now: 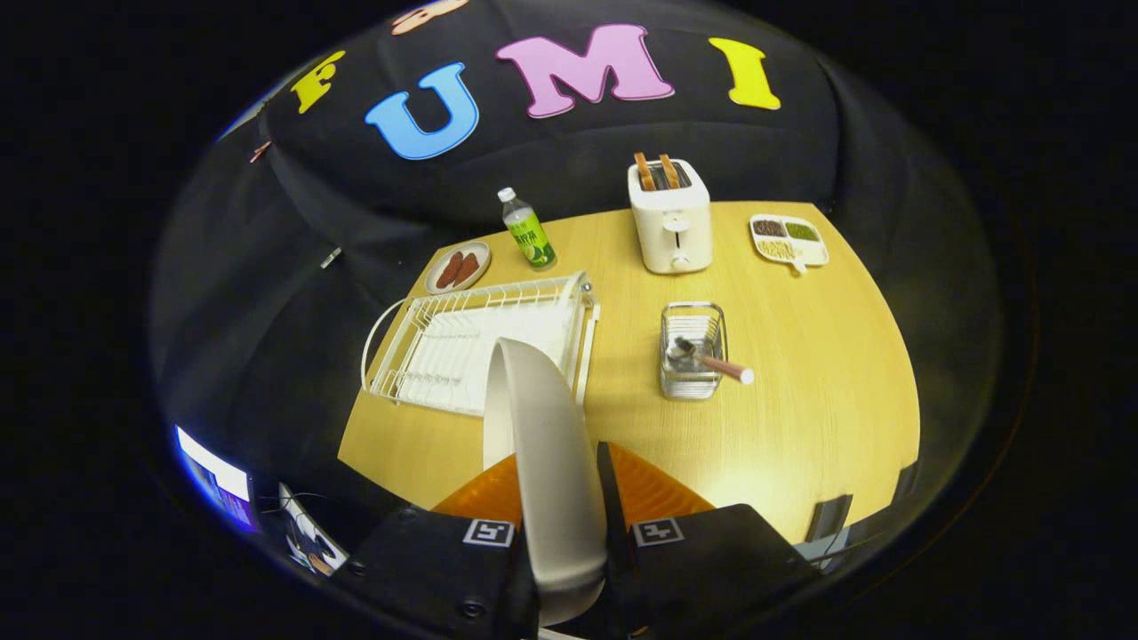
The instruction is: Take the plate from the dish rack, then take the spoon from the basket and place it into the plate.
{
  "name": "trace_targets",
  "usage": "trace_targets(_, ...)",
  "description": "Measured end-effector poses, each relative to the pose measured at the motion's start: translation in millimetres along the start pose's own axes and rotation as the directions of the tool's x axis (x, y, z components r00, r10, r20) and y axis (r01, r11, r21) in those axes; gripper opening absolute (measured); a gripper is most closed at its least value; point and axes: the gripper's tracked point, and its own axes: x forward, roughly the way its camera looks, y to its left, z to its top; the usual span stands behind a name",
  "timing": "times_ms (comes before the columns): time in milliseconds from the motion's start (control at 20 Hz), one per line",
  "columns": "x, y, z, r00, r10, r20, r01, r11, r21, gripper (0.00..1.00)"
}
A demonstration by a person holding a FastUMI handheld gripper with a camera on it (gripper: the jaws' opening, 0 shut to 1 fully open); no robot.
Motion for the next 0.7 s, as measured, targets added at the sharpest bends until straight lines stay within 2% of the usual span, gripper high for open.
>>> trace_targets(100, 2, -18, -21, 0.999, 0.021, -0.026, -0.019, 0.998, 0.053, 0.33)
trace_targets(250, 14, -58, -39, 0.998, 0.003, -0.065, 0.001, 0.998, 0.065, 0.33)
trace_targets(400, 35, -85, -43, 0.995, 0.033, -0.092, -0.028, 0.998, 0.063, 0.33)
trace_targets(550, 70, -110, -49, 0.993, 0.041, -0.109, -0.041, 0.999, 0.006, 0.34)
trace_targets(700, 92, -118, -60, 0.979, 0.119, -0.166, -0.117, 0.993, 0.024, 0.34)
